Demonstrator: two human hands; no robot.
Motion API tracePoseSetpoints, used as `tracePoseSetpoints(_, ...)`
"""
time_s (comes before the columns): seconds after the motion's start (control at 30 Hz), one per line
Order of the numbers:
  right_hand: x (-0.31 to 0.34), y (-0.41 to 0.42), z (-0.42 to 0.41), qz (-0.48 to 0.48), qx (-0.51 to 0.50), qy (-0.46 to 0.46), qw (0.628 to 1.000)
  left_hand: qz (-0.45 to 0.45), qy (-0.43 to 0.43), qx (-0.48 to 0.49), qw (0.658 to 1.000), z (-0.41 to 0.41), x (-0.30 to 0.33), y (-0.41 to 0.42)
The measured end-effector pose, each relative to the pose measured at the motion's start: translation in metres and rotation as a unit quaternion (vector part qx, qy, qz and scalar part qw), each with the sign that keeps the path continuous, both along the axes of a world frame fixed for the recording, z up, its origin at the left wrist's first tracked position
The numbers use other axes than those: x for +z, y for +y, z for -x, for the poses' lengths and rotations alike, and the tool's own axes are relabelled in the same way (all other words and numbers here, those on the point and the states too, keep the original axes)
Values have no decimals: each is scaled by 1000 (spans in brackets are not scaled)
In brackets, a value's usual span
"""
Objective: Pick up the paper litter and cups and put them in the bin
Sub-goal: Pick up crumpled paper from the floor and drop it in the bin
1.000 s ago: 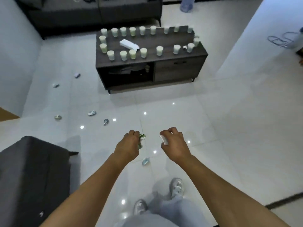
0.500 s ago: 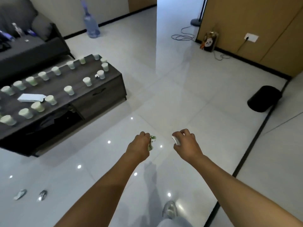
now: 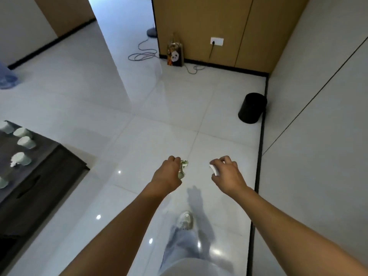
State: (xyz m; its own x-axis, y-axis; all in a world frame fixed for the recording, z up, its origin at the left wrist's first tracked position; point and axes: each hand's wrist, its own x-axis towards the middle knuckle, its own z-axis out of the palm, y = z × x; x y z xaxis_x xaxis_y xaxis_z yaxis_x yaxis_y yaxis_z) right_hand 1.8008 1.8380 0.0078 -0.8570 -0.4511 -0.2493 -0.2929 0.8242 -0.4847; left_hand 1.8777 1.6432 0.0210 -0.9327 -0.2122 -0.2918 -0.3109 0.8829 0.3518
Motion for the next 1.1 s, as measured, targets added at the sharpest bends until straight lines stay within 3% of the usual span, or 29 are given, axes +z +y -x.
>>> tracePoseSetpoints(0.27,10,-17,163,17,-100,5,995,-17,2,-113,993,202,2,-26)
tracePoseSetpoints(0.53,-3,19,317,-9,-163,5,987,-22,-20,-185,982,396,-6,9)
tracePoseSetpoints(0.83,-11,57,538,-29,-168,-7,985,-42,-29,-169,984,614,-6,51)
tracePoseSetpoints(1.1,-25,63,686,-18,-162,-26,986,-30,-76,-174,981,762,-21,55)
